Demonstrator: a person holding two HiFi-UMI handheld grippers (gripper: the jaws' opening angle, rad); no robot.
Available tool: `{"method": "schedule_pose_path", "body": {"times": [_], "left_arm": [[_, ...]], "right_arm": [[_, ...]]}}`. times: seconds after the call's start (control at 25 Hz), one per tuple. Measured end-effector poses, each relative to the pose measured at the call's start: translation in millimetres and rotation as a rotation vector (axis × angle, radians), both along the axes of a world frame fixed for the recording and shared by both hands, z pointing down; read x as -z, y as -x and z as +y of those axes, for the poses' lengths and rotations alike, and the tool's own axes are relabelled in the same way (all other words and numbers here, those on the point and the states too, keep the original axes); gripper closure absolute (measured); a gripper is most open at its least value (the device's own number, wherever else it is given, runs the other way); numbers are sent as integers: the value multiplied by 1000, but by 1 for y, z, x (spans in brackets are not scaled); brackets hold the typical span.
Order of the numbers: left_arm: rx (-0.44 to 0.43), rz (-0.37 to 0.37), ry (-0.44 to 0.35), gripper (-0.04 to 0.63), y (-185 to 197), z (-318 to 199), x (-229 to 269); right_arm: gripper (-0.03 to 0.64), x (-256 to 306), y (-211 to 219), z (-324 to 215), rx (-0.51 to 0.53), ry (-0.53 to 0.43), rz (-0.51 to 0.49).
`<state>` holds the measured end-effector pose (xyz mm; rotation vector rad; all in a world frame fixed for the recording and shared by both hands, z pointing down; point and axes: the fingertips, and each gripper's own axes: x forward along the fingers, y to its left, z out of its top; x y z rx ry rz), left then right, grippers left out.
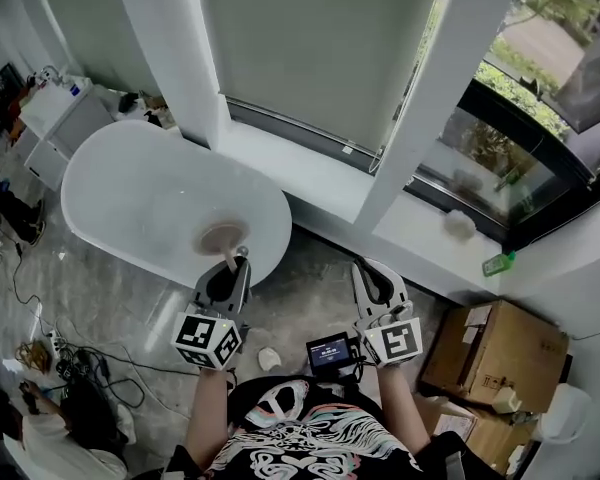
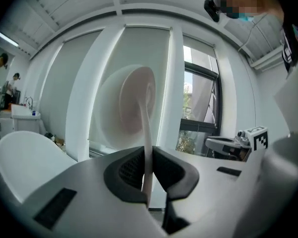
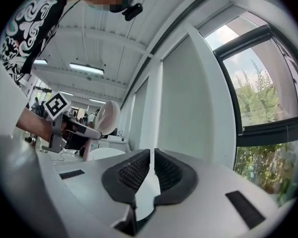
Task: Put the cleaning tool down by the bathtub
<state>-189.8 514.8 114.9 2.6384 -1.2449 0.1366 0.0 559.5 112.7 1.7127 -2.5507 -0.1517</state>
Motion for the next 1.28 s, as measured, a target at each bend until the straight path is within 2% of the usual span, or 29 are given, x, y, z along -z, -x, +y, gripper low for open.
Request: {"method": "schedule_pose_path", "body": {"times": [0.12,0.28,0.32,0.44,0.52,0.72,0.84,0.96,1.12,1.28], "left_arm": [[-22,-39,-8,558,-25,-10,-3],[-20,-32,1,558,-51,-31,-5],[-16,-37,1,558,-55,-36,-6],[7,-54,-4,558,-65,-56,-8],[18,-47,-4,558,-70,-69,-10],[18,-36,4,558,-83,-101,-17],[11,-39,10,558,-86,-133,-26],[1,-37,10,558,-85,-177,-34],[-16,-20,6,558,-93,-250,-37],[-46,-13,-2,558,-103,-328,-37]], "right_arm": [[589,18,-4,-8,27,-106,-31],[589,15,-23,-18,68,-118,-25],[589,10,-28,-21,88,-106,16],[589,-17,-41,-28,143,-23,282],[589,-24,-49,-38,152,-2,321],[589,-36,-65,-75,150,16,261],[589,-37,-69,-108,142,-1,168],[589,-32,-69,-148,108,-18,72],[589,-36,-71,-213,99,5,34],[589,-35,-69,-288,76,20,-54]]}}
